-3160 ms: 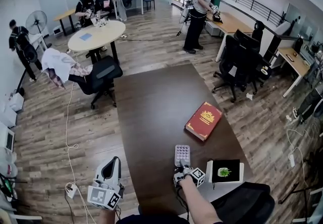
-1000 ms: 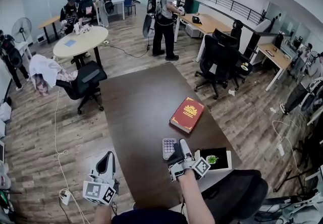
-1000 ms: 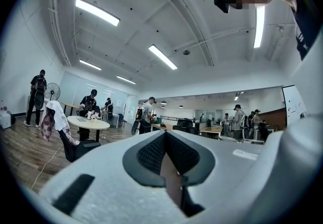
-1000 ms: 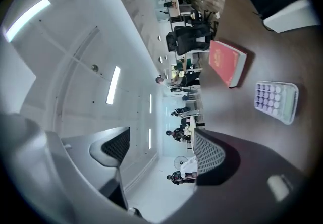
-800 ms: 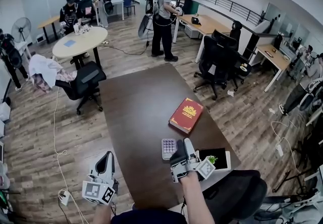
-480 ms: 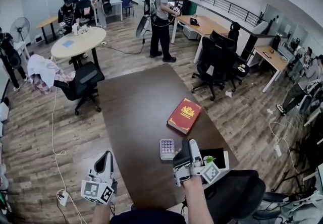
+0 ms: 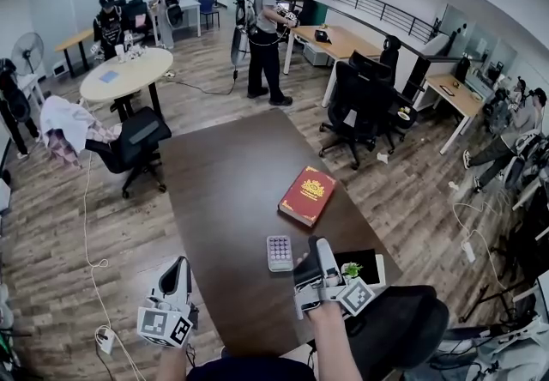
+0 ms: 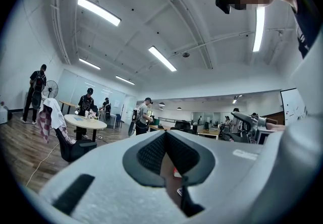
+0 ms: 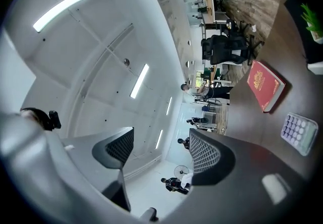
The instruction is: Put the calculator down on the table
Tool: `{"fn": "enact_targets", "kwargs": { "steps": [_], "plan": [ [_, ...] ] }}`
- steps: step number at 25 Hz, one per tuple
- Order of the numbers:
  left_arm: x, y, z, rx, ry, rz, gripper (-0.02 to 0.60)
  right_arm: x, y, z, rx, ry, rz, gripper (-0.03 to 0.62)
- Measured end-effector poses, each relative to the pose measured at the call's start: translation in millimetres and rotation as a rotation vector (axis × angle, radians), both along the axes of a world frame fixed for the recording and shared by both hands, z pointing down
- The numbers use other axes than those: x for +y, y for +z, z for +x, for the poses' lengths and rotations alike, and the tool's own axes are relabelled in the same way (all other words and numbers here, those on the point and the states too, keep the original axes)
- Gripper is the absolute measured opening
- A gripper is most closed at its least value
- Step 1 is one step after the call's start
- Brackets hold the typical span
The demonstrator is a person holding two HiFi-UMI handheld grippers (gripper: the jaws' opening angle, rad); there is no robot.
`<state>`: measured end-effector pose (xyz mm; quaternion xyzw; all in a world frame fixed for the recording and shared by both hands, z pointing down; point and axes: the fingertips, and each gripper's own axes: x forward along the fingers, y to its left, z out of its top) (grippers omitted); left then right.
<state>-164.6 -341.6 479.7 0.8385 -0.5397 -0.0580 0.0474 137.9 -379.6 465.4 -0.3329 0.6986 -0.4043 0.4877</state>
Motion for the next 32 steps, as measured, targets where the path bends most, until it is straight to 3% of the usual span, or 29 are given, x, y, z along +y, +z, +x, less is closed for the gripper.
{"fn": "enact_targets", "kwargs": {
  "steps": [4,6,10,18,21,25,32],
  "plan": [
    [-2,2,3,0.000,0.010,-0.012,-0.005,4,-8,1,0.090,0.020,0.027,0.351],
    [-1,2,5,0.000,0.013,-0.012,-0.005,7,-13,-2,0.186,0.036,0.036,0.328],
    [1,0,8,-0.023,0.013,0.006,-0.005,13,-16,-13,0.500,0.066,0.064,0.330],
    [-3,-1,14,0.005,0.033,0.006,-0.005,13,-1,-20,1.140,0.175,0.042,0.319],
    [-3,0,16,0.008,0.038,-0.002,-0.005,17,-4,-18,1.310,0.228,0.061,0.312],
    [-3,0,20,0.017,0.038,-0.005,-0.005,18,-6,-12,1.415,0.275,0.059,0.276],
    [-1,-1,24,0.020,0.049,-0.002,-0.005,21,-3,-4,1.405,0.283,0.039,0.272]
  ]
}}
